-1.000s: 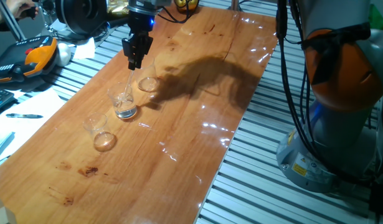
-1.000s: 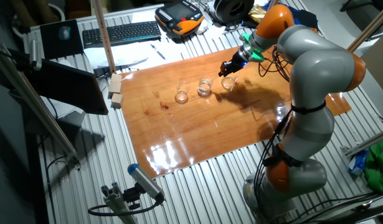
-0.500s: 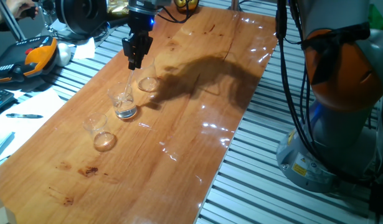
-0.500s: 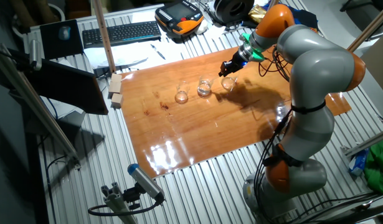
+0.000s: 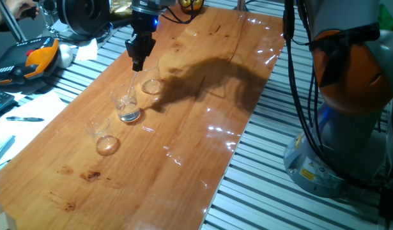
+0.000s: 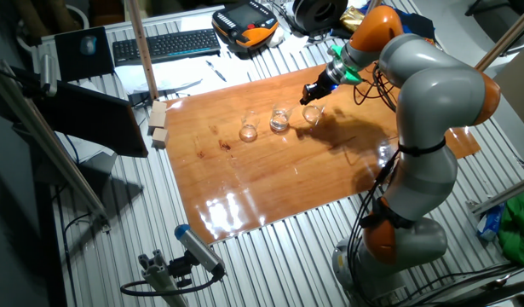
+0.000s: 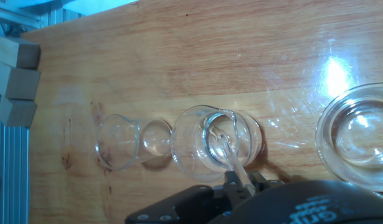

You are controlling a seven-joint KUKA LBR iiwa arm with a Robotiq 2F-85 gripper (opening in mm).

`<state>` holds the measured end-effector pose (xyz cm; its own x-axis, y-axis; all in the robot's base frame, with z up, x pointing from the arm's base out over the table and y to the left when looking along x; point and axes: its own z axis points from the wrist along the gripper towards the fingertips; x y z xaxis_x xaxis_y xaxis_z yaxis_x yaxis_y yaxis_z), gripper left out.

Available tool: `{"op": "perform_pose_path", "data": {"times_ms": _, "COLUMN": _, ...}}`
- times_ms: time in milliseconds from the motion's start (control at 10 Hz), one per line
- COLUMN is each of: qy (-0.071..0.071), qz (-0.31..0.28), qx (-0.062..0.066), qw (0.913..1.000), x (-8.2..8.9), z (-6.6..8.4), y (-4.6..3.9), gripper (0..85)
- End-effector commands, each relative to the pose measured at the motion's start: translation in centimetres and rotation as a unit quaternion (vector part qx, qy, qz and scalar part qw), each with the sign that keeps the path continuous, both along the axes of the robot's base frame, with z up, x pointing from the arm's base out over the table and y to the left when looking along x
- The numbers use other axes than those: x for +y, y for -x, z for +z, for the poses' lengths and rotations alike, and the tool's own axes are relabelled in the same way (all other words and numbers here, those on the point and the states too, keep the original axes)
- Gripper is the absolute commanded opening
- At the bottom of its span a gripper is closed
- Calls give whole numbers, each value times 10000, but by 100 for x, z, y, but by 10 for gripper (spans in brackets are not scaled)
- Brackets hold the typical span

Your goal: Stir the beaker with a glass rod

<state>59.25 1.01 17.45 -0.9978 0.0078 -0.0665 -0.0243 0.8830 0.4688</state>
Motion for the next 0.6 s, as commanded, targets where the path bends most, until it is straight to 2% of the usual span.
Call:
{"op": "perform_pose_path", "data": {"times_ms": 0, "qy": 1, "qz": 21, "qx": 9, "qw": 10000, "x": 3, "z": 3, "y": -1, "gripper": 0}}
{"op": "perform_pose_path", "data": {"times_ms": 500, "qy": 110, "qz": -195, "qx": -9, "qw": 9997, "x": 6, "z": 65, "y": -8, "gripper": 0}}
